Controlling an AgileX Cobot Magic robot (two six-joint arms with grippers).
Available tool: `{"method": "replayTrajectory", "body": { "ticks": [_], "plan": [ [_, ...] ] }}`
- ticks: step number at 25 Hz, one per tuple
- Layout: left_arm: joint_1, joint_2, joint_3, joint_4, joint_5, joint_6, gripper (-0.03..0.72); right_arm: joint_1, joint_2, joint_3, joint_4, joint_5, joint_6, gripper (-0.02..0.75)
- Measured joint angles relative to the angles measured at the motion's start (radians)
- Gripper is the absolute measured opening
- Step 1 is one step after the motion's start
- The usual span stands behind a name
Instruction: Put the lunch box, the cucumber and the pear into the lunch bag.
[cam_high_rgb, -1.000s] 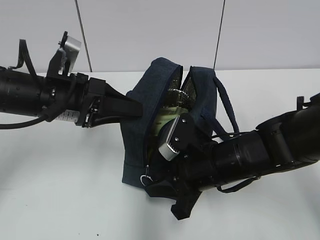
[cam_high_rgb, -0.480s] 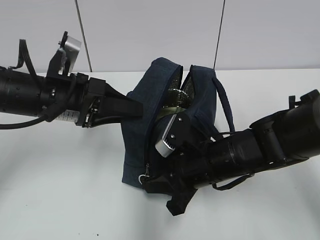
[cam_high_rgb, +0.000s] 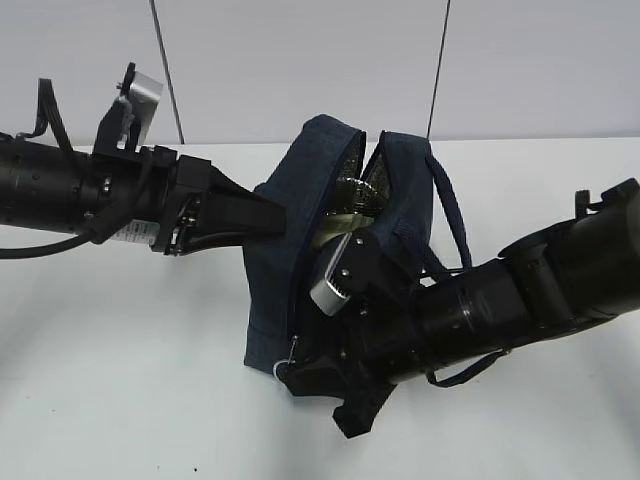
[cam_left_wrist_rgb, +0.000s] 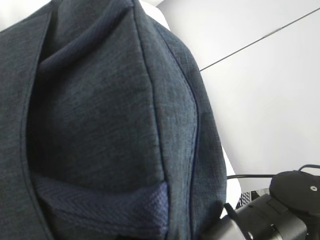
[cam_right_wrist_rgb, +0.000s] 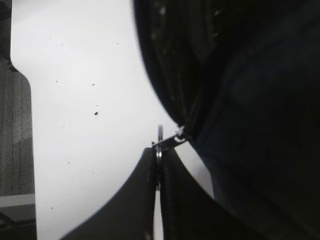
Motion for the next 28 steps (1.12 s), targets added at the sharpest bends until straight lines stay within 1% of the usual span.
{"method": "replayTrajectory", "body": {
  "ticks": [4, 7, 11, 13, 19, 28],
  "plan": [
    [0.000, 0.000, 0.000, 0.000, 0.000, 0.000, 0.237, 0.000, -0.043, 0.000, -0.055, 0.004, 0.063, 0.006],
    [0.000, 0.000, 0.000, 0.000, 0.000, 0.000, 0.237, 0.000, -0.087, 0.004, -0.064, 0.006, 0.088, 0.006],
    [0.000, 0.000, 0.000, -0.001, 0.002, 0.000, 0.241, 0.000, -0.138, 0.009, -0.106, 0.004, 0.144, 0.006],
    [0.000, 0.000, 0.000, -0.001, 0.003, 0.000, 0.258, 0.000, -0.165, 0.009, -0.129, 0.002, 0.173, 0.006],
    [0.000, 0.000, 0.000, 0.003, 0.005, 0.000, 0.351, 0.000, -0.240, 0.010, -0.148, -0.035, 0.198, 0.006],
    [0.000, 0.000, 0.000, 0.022, 0.007, 0.000, 0.366, 0.000, -0.338, 0.013, -0.151, -0.051, 0.202, 0.006]
  ]
}}
